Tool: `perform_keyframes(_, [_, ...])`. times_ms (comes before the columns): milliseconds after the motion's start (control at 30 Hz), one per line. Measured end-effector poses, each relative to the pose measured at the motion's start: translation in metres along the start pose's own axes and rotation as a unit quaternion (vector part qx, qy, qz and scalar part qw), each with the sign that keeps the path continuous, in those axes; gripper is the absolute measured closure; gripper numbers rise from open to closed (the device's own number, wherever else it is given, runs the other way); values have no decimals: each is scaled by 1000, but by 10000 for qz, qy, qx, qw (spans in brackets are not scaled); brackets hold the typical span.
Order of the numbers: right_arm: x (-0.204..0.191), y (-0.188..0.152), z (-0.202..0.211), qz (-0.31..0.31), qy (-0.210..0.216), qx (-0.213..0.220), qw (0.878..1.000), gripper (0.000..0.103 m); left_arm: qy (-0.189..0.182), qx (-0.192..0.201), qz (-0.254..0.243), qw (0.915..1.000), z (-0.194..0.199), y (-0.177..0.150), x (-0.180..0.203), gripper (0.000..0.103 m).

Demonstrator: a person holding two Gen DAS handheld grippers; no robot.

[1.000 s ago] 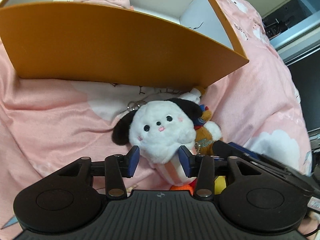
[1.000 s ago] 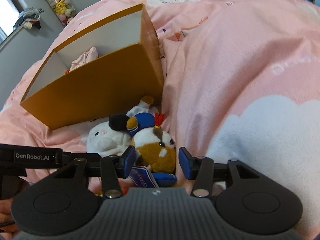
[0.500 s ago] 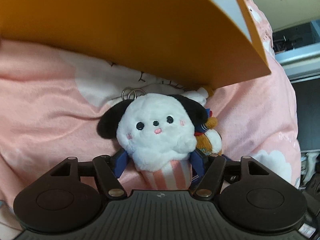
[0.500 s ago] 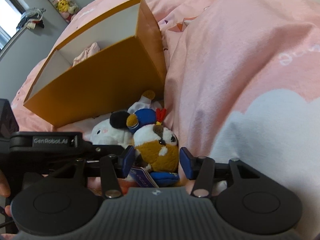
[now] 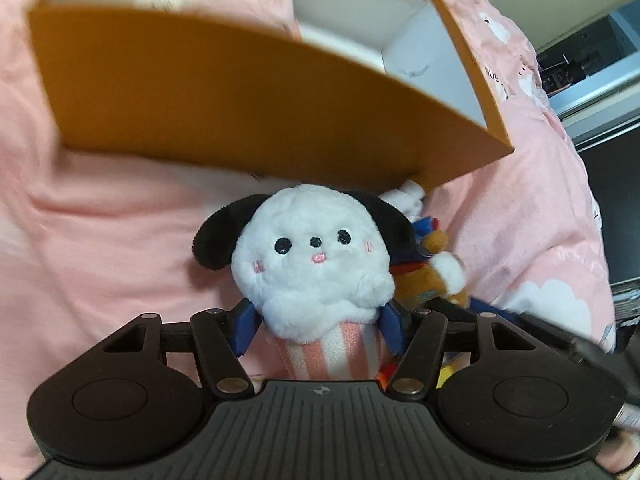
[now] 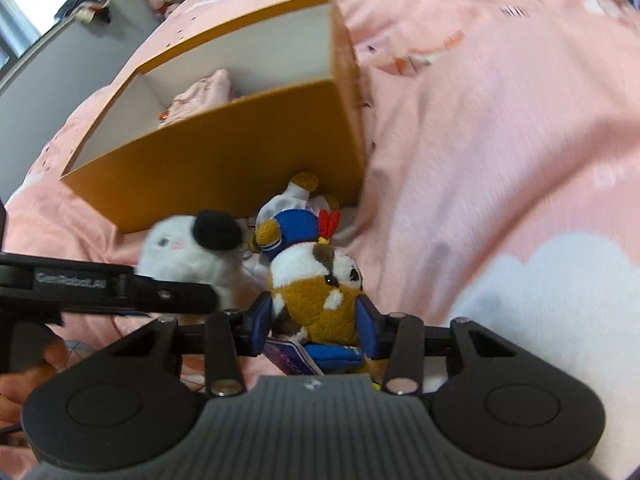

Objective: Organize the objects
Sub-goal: 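Grasp the white dog plush with the left gripper while the right gripper grasps the duck plush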

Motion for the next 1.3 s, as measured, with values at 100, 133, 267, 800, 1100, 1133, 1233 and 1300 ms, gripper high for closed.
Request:
perform_keyframes(100, [-5, 4, 9, 212, -227, 85, 9995, 57, 271, 151, -394, 9987, 20, 5, -9, 33])
perform_keyframes(133, [-8, 5, 12, 355, -290, 161, 9988, 57, 356, 165, -517, 9979, 21, 4, -9, 33])
perform_keyframes(267, [-37, 0, 21, 1048, 214, 209, 9940, 57, 399, 208, -421, 9981, 26, 4, -26, 33])
perform_keyframes(800, [-56, 24, 17, 1207, -257, 102, 9923, 67, 241, 380, -275, 9986, 32, 9, -49, 33])
perform_keyframes(1100, [-80, 26, -24, 1263, -389, -273, 9908, 90, 114, 460, -229, 9986, 35, 12, -52, 33])
perform_keyframes(1133, [-80, 26, -24, 1279, -421, -276, 9905, 95, 99, 461, -222, 9986, 35, 13, -53, 33])
perform_keyframes(1233, [-84, 29, -19, 1530, -382, -179, 9873, 103, 53, 457, -191, 9988, 36, 13, -55, 33])
perform_keyframes(1300, [-93, 33, -12, 1855, -325, -45, 9821, 103, 66, 477, -207, 9986, 38, 14, -56, 33])
Point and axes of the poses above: each gripper's, at about its wrist camera, not at the fingertips, and z roughly against the way its jaws point, x to its right, y to its top, the point moved 9 cm from there along -z, roughly the way its jaws point, and after that the axes turned 11 degrees about -y, right-handed, at the moved point
